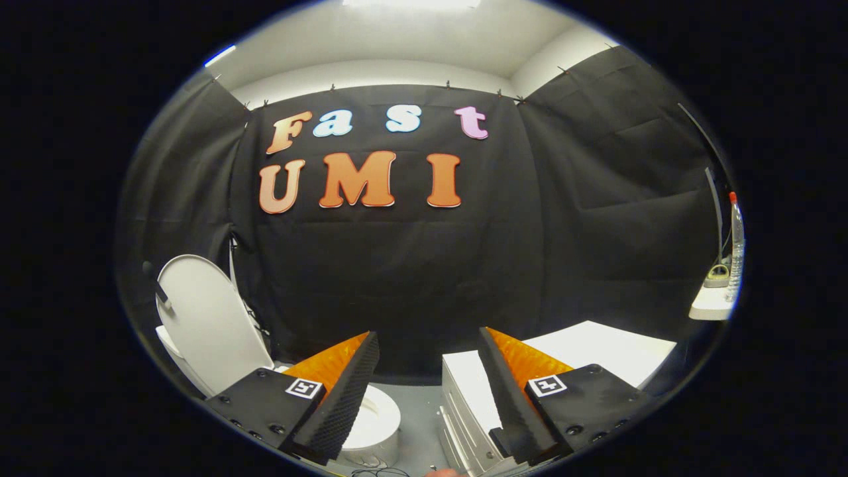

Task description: Open the toilet lid.

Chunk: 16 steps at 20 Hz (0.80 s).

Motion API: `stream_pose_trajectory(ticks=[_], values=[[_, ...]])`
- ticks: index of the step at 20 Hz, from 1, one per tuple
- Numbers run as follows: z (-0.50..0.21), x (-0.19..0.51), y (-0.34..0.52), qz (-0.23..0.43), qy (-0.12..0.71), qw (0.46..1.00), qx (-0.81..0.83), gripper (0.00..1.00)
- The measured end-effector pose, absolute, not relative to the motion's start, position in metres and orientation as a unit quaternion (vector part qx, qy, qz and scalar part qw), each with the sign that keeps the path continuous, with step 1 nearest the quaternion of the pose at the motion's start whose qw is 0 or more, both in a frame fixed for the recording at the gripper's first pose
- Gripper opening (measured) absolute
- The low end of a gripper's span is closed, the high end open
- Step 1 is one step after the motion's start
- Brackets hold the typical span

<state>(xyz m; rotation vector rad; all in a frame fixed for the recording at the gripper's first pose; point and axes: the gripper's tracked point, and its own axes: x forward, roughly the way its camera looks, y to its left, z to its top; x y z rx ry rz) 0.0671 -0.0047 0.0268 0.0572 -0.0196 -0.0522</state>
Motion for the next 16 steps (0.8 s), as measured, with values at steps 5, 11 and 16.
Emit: stream_pose_trajectory(ticks=[5, 11, 16], values=[[-0.009, 0.058, -0.052, -0.098, 0.007, 0.994, 0.054, 0.97], [-0.015, 0.057, -0.055, -0.106, 0.006, 0.993, 0.053, 0.93], [-0.011, 0.055, -0.042, -0.094, -0.003, 0.995, 0.044, 0.93]])
